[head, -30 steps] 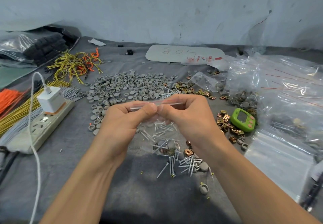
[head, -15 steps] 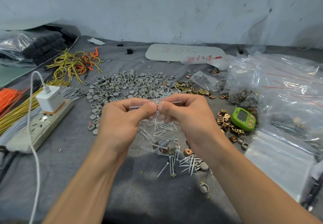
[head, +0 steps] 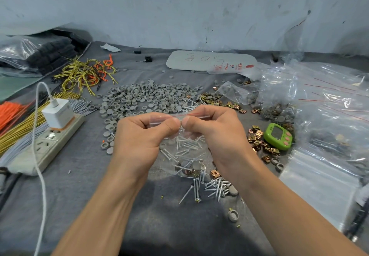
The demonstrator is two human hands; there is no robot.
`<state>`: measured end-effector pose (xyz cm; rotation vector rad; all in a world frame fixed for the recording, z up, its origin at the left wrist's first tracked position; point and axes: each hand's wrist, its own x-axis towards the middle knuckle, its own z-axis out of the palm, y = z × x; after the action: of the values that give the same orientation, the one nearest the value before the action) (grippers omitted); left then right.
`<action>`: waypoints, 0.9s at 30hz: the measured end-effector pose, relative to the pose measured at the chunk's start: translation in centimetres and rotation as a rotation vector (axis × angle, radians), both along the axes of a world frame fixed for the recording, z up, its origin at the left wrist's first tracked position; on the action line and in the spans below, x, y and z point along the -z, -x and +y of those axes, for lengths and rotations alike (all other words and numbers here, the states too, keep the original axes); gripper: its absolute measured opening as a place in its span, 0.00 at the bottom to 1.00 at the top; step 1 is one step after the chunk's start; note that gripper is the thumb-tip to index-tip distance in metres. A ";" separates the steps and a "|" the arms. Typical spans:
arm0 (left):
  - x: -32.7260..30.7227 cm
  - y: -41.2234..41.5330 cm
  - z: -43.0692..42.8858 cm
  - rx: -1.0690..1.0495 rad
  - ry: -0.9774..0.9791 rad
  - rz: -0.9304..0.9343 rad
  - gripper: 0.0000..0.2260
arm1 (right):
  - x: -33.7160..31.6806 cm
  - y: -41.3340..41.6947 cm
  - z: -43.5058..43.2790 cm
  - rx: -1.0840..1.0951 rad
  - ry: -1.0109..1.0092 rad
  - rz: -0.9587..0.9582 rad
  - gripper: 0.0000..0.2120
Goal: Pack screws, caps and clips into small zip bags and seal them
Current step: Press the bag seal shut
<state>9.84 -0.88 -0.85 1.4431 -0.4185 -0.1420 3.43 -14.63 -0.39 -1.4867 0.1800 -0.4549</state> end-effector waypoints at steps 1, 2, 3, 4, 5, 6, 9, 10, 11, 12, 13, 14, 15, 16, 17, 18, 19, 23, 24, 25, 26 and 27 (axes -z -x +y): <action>-0.1 0.1 0.0 0.009 0.012 0.013 0.02 | 0.0 0.0 0.0 -0.003 0.009 0.000 0.08; -0.1 0.1 0.0 0.013 0.023 0.024 0.03 | -0.1 0.1 -0.1 -0.001 0.017 -0.001 0.10; -0.2 0.2 0.0 0.018 0.040 0.034 0.05 | -0.1 0.1 -0.1 0.007 0.018 0.001 0.11; -0.2 0.2 0.0 0.016 0.054 0.042 0.07 | -0.1 0.1 -0.1 0.018 0.012 0.002 0.12; -0.3 0.2 0.1 0.007 0.067 0.054 0.07 | -0.1 0.1 -0.1 0.029 0.001 0.005 0.12; -0.3 0.2 0.2 0.002 0.079 0.067 0.07 | -0.1 0.1 -0.1 0.037 -0.010 0.006 0.13; -0.3 0.2 0.2 -0.009 0.091 0.094 0.06 | -0.1 0.1 -0.1 0.039 -0.021 0.007 0.13; -0.2 0.2 0.2 -0.012 0.091 0.096 0.05 | -0.1 0.1 -0.1 0.038 -0.017 0.010 0.12; -0.2 0.1 0.1 -0.017 0.091 0.098 0.04 | -0.1 0.2 -0.1 0.037 -0.010 0.015 0.11; -0.2 0.2 0.0 -0.025 0.090 0.097 0.04 | -0.1 0.2 -0.1 0.037 -0.003 0.021 0.10; -0.2 0.1 0.0 -0.033 0.087 0.094 0.04 | -0.1 0.2 -0.1 0.038 0.000 0.027 0.10; -0.2 0.1 -0.1 -0.035 0.085 0.094 0.04 | -0.1 0.2 -0.1 0.041 -0.001 0.031 0.10; -0.2 0.1 -0.2 -0.033 0.081 0.094 0.04 | -0.1 0.2 -0.1 0.046 -0.005 0.033 0.10; -0.1 0.0 -0.2 -0.029 0.078 0.093 0.04 | -0.1 0.2 -0.2 0.048 -0.007 0.035 0.10; -0.1 0.0 -0.2 -0.024 0.074 0.089 0.05 | -0.2 0.3 -0.3 0.042 -0.003 0.040 0.08; 0.0 0.0 -0.1 -0.021 0.070 0.081 0.06 | -0.3 0.4 -0.3 0.028 0.013 0.046 0.05; 0.0 -0.1 0.0 -0.016 0.066 0.071 0.07 | -0.3 0.5 -0.2 0.012 0.037 0.050 0.02; -0.1 0.0 0.2 0.060 0.027 0.063 0.10 | -0.3 0.6 0.0 0.012 0.087 0.021 0.09; -0.2 0.1 0.2 0.082 0.011 0.065 0.12 | -0.3 0.5 0.0 0.027 0.083 0.022 0.12; -0.2 0.2 0.2 0.092 0.000 0.065 0.13 | -0.3 0.4 0.0 0.038 0.075 0.026 0.13; -0.2 0.2 0.1 0.087 0.000 0.063 0.13 | -0.3 0.4 0.0 0.043 0.065 0.028 0.13; -0.3 0.3 0.0 0.071 0.012 0.065 0.12 | -0.3 0.4 -0.1 0.043 0.058 0.029 0.13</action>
<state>9.58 -0.87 -0.54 1.4086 -0.4174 -0.2426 3.05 -14.71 -0.09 -1.5491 0.2243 -0.4767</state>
